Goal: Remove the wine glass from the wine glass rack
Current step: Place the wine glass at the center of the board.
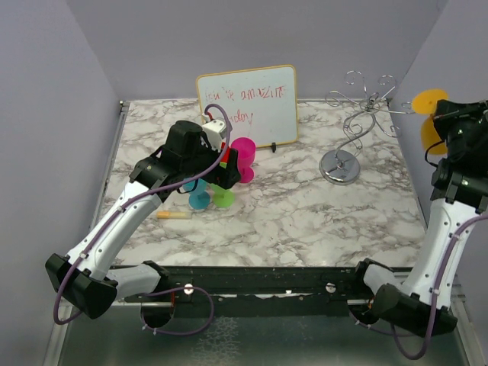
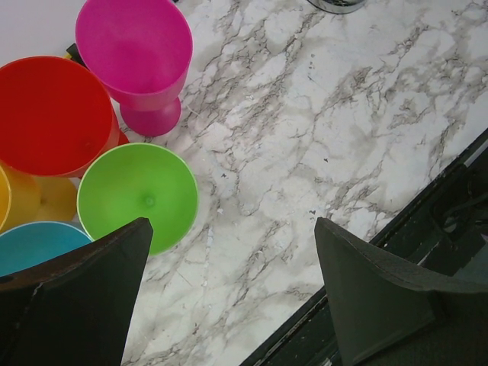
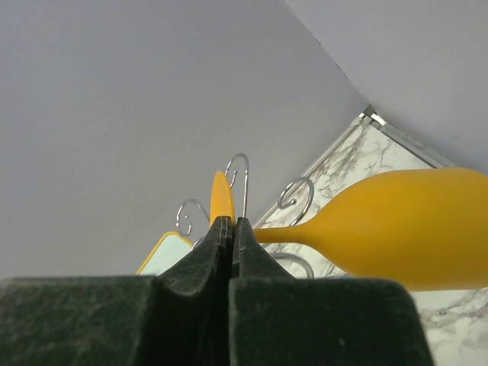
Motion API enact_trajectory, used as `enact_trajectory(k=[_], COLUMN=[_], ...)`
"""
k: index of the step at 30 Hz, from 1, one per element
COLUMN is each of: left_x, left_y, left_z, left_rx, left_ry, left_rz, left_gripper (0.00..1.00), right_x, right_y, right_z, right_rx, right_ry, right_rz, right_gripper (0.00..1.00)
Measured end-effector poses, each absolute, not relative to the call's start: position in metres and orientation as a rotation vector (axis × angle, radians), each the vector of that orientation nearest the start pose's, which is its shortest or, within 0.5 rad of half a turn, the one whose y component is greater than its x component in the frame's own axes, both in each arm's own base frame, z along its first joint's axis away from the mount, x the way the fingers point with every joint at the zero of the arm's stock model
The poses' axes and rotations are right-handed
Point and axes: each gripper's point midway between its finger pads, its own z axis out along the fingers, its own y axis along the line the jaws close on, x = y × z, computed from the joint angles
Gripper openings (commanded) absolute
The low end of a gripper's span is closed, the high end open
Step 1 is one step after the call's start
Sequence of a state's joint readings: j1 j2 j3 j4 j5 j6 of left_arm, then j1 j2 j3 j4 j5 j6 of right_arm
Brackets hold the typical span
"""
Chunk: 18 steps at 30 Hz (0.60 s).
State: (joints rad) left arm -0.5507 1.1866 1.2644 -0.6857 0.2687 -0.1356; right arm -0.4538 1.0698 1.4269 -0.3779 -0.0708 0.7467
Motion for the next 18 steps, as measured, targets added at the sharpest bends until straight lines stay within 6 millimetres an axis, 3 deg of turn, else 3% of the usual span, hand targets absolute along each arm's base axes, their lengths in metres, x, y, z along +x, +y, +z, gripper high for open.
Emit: enact_trajectory(k=[5,13,18], left_x=[0.26,0.259,0.259], left_y=[-0.221,-0.22,-0.22], left_z=[0.267,0.274,0.281], left_rx=[0.613,0.609,0.603], left_ry=[2.14,2.112,2.086], left_rz=[-0.679,-0.684,-0.689], left_gripper=[0.91,0.92,0.93], right_x=[0.301,0.288,0.275], right_y=[-0.09,-0.024,0.01], right_z=[0.446,0.398,0.392], right_rx=[0.838,0.821,0.737], right_ry=[1.381,1.565,1.631], right_rz=[0.336,0.628,0.743], right_gripper=[0.01,0.01,0.01])
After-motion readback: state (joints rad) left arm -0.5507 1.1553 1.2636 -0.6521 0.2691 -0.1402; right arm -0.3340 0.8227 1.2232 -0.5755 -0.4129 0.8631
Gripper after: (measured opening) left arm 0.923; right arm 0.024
